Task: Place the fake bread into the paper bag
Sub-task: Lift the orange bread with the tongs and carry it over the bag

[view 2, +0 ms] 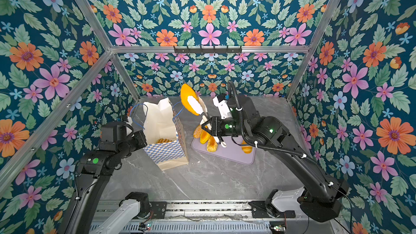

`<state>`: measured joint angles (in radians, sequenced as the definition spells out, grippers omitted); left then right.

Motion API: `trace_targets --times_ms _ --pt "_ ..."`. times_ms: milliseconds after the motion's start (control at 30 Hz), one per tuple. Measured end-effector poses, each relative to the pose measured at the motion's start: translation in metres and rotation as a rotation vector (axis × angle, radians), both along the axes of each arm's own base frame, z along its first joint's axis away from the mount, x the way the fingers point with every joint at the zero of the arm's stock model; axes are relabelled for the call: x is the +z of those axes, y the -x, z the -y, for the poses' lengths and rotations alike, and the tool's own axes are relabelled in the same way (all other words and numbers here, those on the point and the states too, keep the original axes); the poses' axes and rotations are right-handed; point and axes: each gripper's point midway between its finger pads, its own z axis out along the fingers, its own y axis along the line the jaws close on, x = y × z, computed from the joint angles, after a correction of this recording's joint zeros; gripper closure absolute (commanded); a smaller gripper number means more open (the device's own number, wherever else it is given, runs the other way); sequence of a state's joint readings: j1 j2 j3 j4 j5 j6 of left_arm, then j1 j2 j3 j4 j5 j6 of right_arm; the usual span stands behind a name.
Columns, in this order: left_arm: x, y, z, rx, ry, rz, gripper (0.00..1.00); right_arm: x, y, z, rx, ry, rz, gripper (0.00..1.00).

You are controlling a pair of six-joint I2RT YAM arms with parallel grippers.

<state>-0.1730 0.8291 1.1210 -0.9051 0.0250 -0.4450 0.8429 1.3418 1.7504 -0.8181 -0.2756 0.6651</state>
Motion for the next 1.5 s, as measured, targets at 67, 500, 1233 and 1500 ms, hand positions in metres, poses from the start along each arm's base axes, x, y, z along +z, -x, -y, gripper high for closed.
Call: trace_targets --times_ms 67,500,1233,1500 --pt "0.0 0.0 0.0 0.0 0.0 0.0 0.98 0.002 0.0 -0.01 0.014 0.009 0.02 0.68" --pt "0.001 0.001 0.0 0.0 0.001 0.004 0.97 -0.002 0.001 -0.058 0.088 0.071 0.032 0.68" --pt "-0.001 0.003 0.0 0.01 0.017 0.002 0.97 -0.036 -0.018 -0.13 0.14 0.212 0.023 0.71" --pt "-0.002 0.003 0.0 0.01 0.017 0.001 0.97 -0.063 -0.021 -0.141 0.143 0.292 -0.003 0.71"
